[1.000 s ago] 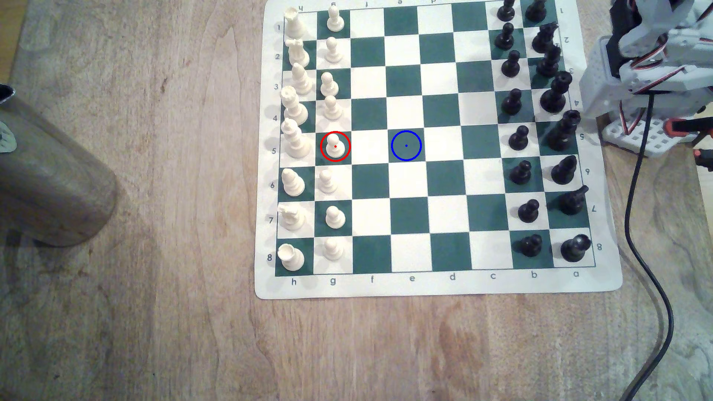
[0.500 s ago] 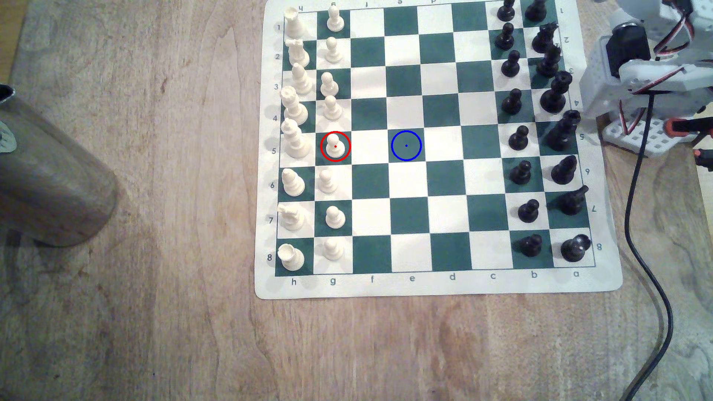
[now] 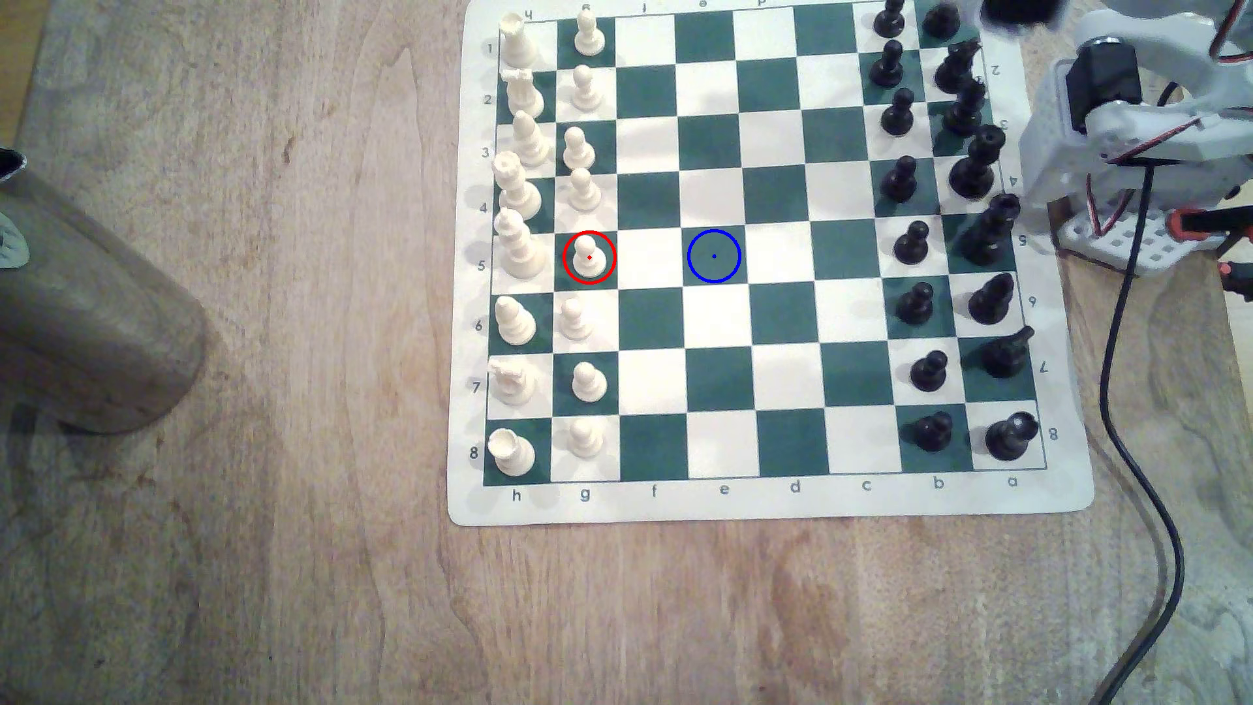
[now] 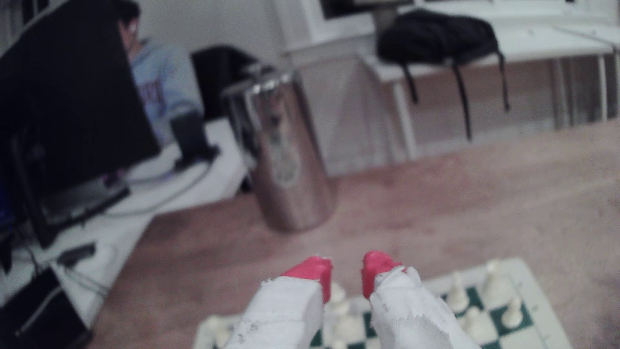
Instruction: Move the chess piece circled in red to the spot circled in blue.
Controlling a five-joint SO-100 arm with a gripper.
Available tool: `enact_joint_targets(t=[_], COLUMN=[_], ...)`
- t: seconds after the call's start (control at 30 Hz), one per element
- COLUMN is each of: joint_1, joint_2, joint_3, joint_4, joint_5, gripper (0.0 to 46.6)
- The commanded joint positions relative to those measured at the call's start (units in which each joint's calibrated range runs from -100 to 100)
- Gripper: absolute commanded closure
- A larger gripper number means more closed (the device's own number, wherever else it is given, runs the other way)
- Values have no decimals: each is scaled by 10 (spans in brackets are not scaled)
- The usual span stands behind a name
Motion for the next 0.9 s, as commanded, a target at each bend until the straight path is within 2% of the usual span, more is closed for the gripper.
enact_joint_targets(t=[0.0, 0.1, 0.23, 0.37, 0.53, 0.7, 0.87], joint_1=[-22, -37, -60, -62, -65, -55, -59], joint_2=[77, 124, 193, 285, 367, 448, 546], joint_3=[-55, -55, -68, -103, -122, -130, -204], joint_4=[53, 54, 69, 70, 32, -9, -9], joint_5=[-1, 19, 25, 28, 33, 33, 31], gripper=[449, 406, 394, 393, 356, 348, 344])
